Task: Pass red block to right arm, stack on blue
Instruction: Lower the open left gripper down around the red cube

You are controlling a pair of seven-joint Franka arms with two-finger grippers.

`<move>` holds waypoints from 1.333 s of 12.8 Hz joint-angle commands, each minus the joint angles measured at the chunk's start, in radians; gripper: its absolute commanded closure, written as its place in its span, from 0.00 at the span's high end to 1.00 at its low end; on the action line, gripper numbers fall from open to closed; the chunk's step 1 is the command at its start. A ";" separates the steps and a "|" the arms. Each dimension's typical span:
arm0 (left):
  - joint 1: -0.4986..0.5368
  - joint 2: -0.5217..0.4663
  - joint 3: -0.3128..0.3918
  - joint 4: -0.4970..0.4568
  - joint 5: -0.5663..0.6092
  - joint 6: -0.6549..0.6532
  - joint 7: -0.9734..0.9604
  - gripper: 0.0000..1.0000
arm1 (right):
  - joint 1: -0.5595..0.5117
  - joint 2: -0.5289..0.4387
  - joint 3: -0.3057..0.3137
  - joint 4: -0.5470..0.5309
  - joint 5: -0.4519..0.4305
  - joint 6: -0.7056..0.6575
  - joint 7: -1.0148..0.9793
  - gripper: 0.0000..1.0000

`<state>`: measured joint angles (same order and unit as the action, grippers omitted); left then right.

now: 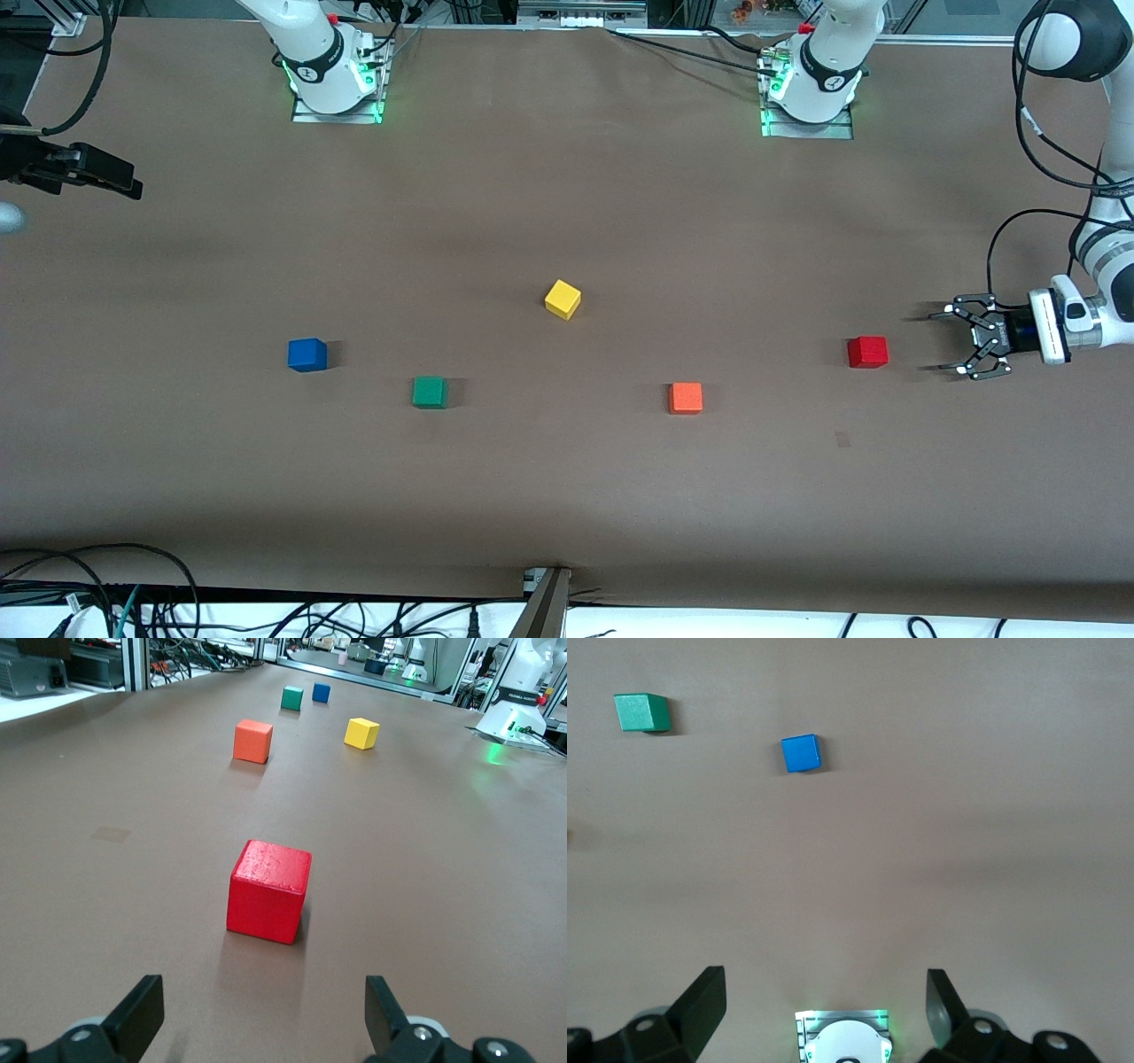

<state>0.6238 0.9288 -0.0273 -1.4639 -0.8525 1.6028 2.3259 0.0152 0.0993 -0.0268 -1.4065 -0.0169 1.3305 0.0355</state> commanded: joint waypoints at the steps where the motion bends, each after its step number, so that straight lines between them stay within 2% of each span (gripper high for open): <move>1: 0.005 0.057 -0.009 0.027 -0.072 -0.018 0.099 1.00 | -0.011 -0.001 0.007 0.004 -0.008 0.003 -0.008 1.00; 8: -0.007 0.094 -0.016 0.028 -0.129 -0.044 0.171 1.00 | -0.014 -0.001 0.004 0.004 -0.005 0.003 -0.011 1.00; 12: -0.004 0.131 -0.042 0.030 -0.158 -0.054 0.247 1.00 | -0.009 0.000 0.005 0.003 -0.003 0.003 0.014 1.00; 17: -0.010 0.139 -0.057 0.031 -0.162 -0.054 0.256 1.00 | 0.002 0.045 0.011 0.001 -0.003 0.002 0.014 1.00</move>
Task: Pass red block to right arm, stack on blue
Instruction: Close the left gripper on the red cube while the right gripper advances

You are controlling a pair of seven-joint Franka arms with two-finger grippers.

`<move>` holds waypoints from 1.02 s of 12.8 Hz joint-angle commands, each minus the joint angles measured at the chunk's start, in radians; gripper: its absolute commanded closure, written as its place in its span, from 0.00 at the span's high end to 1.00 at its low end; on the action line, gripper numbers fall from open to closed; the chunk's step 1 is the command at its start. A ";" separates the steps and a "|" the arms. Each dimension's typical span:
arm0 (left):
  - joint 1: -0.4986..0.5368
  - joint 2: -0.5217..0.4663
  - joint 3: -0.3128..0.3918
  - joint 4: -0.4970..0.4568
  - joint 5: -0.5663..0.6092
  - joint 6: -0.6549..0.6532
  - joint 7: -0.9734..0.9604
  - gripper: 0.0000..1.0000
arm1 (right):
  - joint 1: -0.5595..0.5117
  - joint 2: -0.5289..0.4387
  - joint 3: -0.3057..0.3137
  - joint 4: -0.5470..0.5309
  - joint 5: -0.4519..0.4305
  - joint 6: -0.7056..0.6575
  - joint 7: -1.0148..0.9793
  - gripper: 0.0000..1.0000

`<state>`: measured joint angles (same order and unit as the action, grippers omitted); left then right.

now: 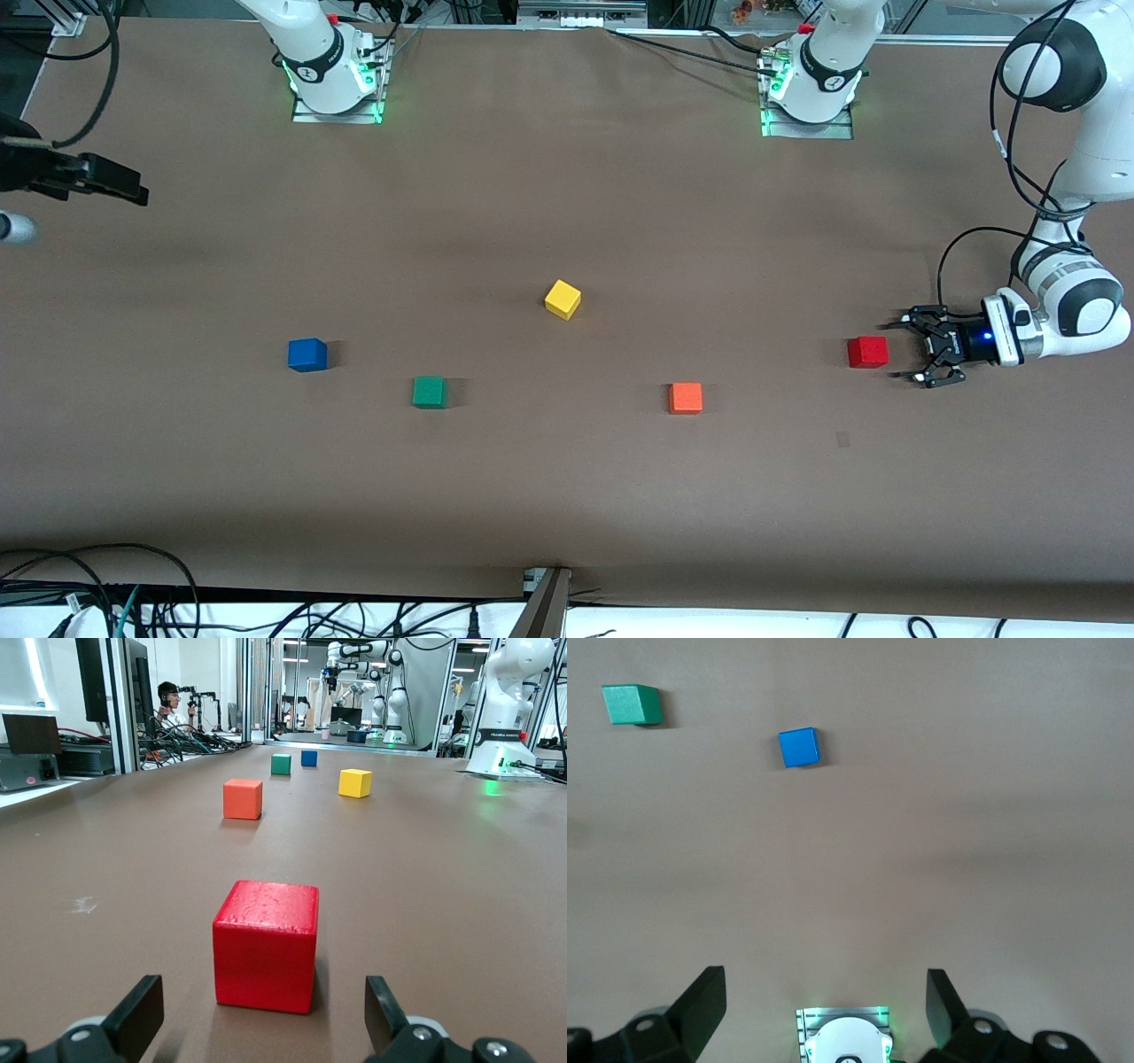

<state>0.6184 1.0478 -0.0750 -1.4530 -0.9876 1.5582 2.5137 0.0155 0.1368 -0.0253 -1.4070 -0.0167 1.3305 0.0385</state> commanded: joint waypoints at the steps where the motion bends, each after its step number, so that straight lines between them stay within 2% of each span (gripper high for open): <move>1: -0.005 0.026 -0.012 0.020 -0.028 -0.007 0.068 1.00 | 0.003 0.024 0.008 0.002 -0.002 0.001 0.011 1.00; 5: -0.011 0.049 -0.040 0.042 -0.028 -0.006 0.083 1.00 | 0.001 0.040 0.007 0.003 0.014 0.003 -0.008 1.00; 13: -0.040 0.055 -0.040 0.042 -0.049 0.000 0.091 1.00 | 0.001 0.066 0.007 0.005 0.017 0.006 0.007 1.00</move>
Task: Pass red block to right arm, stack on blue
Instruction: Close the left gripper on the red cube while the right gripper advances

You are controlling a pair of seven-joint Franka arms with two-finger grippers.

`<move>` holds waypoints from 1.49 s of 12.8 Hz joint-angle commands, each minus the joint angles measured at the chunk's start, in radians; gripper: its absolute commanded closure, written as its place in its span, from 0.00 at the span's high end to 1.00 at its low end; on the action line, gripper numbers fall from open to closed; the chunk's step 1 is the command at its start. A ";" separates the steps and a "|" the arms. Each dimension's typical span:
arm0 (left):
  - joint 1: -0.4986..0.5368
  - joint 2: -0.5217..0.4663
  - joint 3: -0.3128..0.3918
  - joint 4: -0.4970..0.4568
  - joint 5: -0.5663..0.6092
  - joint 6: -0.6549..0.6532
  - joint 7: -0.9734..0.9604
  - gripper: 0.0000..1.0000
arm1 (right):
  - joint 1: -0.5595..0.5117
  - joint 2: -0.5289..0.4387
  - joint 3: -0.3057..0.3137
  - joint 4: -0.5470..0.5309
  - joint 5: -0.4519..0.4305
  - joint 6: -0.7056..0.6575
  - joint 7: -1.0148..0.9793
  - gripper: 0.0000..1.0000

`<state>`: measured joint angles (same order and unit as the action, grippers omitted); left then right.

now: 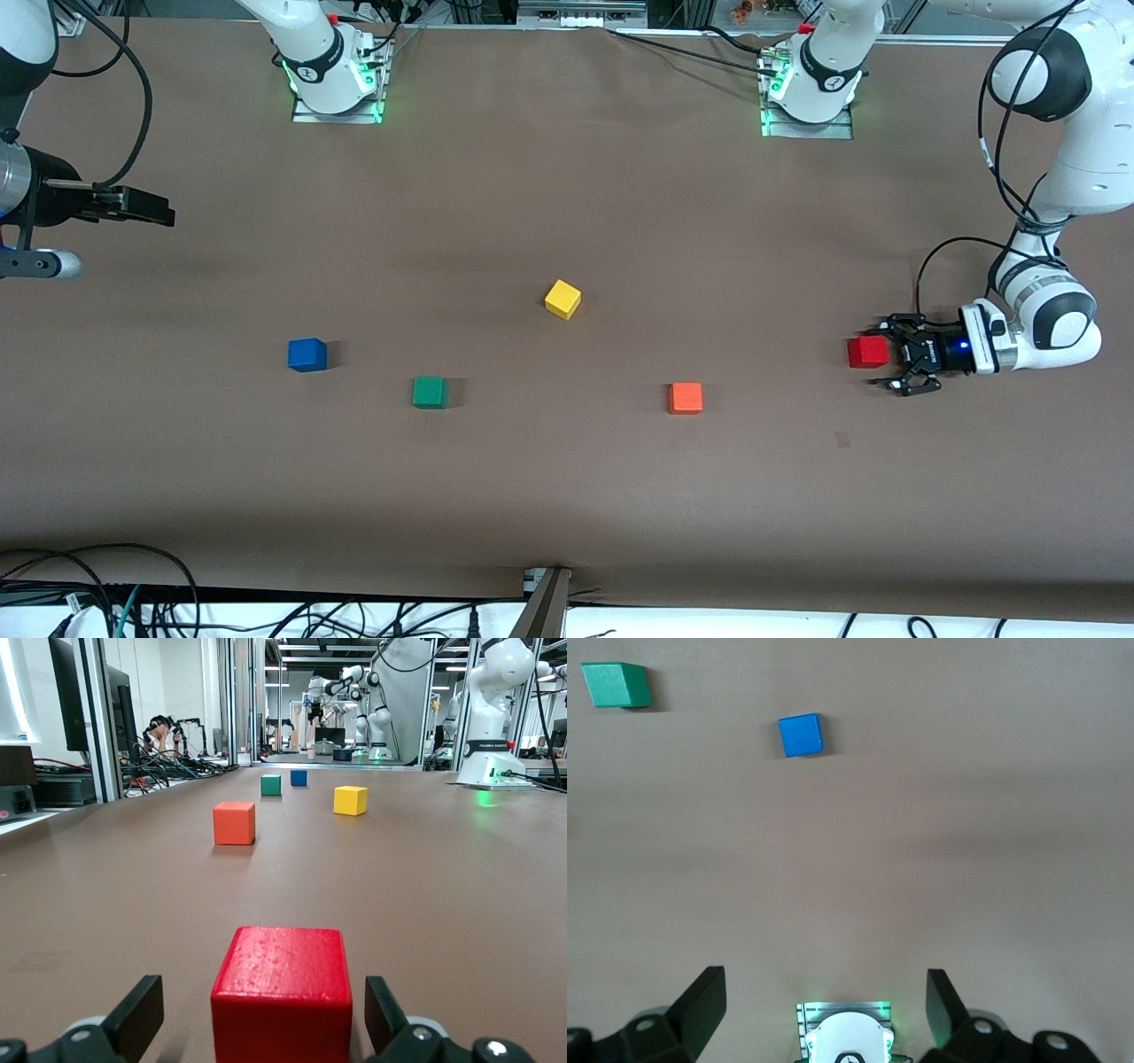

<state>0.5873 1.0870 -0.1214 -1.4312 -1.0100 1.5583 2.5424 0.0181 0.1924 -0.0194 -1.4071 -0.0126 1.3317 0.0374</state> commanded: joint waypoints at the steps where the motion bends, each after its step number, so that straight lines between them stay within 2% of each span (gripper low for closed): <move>1: -0.009 0.017 0.008 0.020 -0.027 0.000 0.062 1.00 | 0.000 0.016 0.003 0.005 0.014 0.011 -0.001 1.00; 4: -0.015 0.017 0.008 0.021 -0.027 0.000 0.062 1.00 | -0.001 0.022 0.003 0.004 0.052 0.017 -0.052 1.00; 5: -0.015 0.017 0.008 0.021 -0.027 0.000 0.062 0.91 | -0.003 0.027 0.001 0.004 0.054 0.017 -0.092 1.00; 6: -0.015 0.017 0.008 0.021 -0.027 0.000 0.064 0.70 | -0.003 0.027 0.001 0.004 0.053 0.018 -0.115 1.00; 7: -0.014 0.017 0.008 0.021 -0.025 0.000 0.070 0.43 | -0.004 0.028 0.001 0.004 0.054 0.017 -0.134 1.00; 8: -0.014 0.017 0.008 0.021 -0.027 0.002 0.093 0.23 | -0.006 0.030 0.001 0.004 0.054 0.018 -0.137 1.00; 9: -0.014 0.017 0.008 0.021 -0.030 0.003 0.110 0.06 | -0.006 0.035 0.001 0.004 0.059 0.018 -0.136 1.00; 10: -0.011 0.017 0.008 0.021 -0.038 0.003 0.111 0.00 | -0.004 0.047 0.003 0.004 0.071 0.020 -0.136 1.00; 16: -0.056 0.010 -0.015 0.061 -0.048 -0.007 0.095 0.00 | -0.007 0.100 -0.001 0.004 0.285 0.060 -0.137 1.00; 19: -0.066 0.004 -0.118 0.063 -0.050 -0.004 0.003 0.00 | -0.007 0.122 -0.001 0.004 0.344 0.081 -0.136 1.00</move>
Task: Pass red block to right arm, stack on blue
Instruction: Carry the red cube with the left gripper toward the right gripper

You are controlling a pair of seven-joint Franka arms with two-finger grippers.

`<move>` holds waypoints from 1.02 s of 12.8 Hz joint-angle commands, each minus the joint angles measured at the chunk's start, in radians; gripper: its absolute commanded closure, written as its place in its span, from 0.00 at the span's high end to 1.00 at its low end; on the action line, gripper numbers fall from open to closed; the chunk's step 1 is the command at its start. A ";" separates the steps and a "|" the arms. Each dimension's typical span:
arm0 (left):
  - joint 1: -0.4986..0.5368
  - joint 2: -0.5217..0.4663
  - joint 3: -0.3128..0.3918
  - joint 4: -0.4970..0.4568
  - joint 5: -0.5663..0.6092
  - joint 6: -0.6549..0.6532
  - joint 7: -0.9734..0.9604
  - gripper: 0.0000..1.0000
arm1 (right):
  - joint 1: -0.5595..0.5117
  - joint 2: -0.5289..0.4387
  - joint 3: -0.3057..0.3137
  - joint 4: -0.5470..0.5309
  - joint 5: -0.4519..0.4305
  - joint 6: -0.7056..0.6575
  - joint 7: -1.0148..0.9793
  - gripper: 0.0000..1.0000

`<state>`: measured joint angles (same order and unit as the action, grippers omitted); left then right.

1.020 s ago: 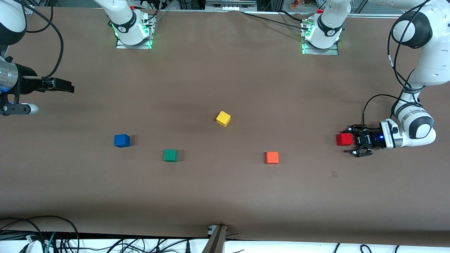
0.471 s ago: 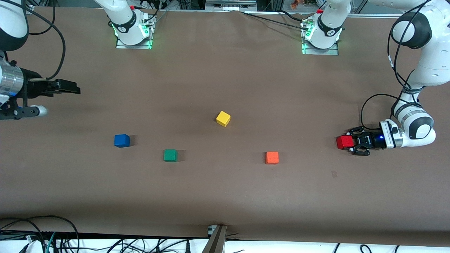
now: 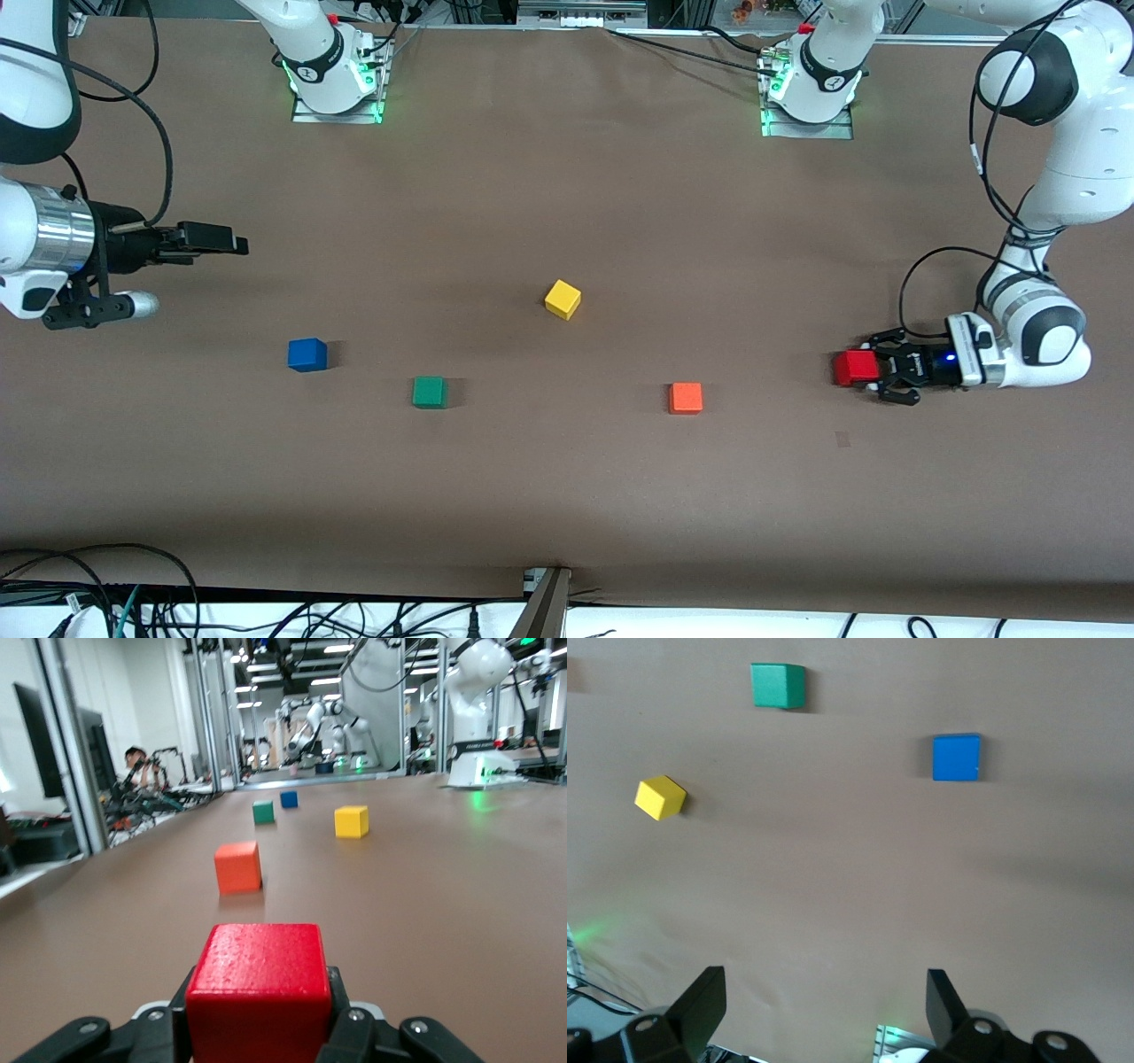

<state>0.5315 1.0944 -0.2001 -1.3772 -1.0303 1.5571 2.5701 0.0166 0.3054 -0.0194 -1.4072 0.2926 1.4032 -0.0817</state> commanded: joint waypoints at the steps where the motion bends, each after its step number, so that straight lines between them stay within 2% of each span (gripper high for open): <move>1: -0.010 -0.008 -0.083 0.009 -0.030 0.004 -0.062 0.00 | -0.006 0.015 -0.001 0.004 0.072 0.011 -0.016 1.00; 4: -0.041 -0.039 -0.192 0.012 -0.030 0.052 -0.164 0.00 | -0.007 0.038 -0.002 0.004 0.173 0.031 -0.018 1.00; 7: -0.082 -0.050 -0.317 0.076 -0.027 0.141 -0.308 0.00 | -0.006 0.084 -0.002 0.004 0.351 0.069 -0.076 1.00; 10: -0.168 -0.067 -0.358 0.165 -0.030 0.162 -0.532 0.00 | -0.003 0.106 -0.002 0.004 0.508 0.120 -0.072 1.00; 11: -0.189 -0.067 -0.379 0.182 -0.031 0.194 -0.582 0.00 | -0.001 0.116 -0.002 0.004 0.540 0.137 -0.070 1.00; 13: -0.212 -0.065 -0.470 0.181 -0.039 0.332 -0.649 0.00 | 0.000 0.133 0.001 0.004 0.635 0.167 -0.067 1.00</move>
<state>0.3407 1.0276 -0.6177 -1.2097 -1.0381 1.8054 1.9795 0.0173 0.4241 -0.0212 -1.4072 0.8543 1.5470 -0.1350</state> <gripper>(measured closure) 0.441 0.000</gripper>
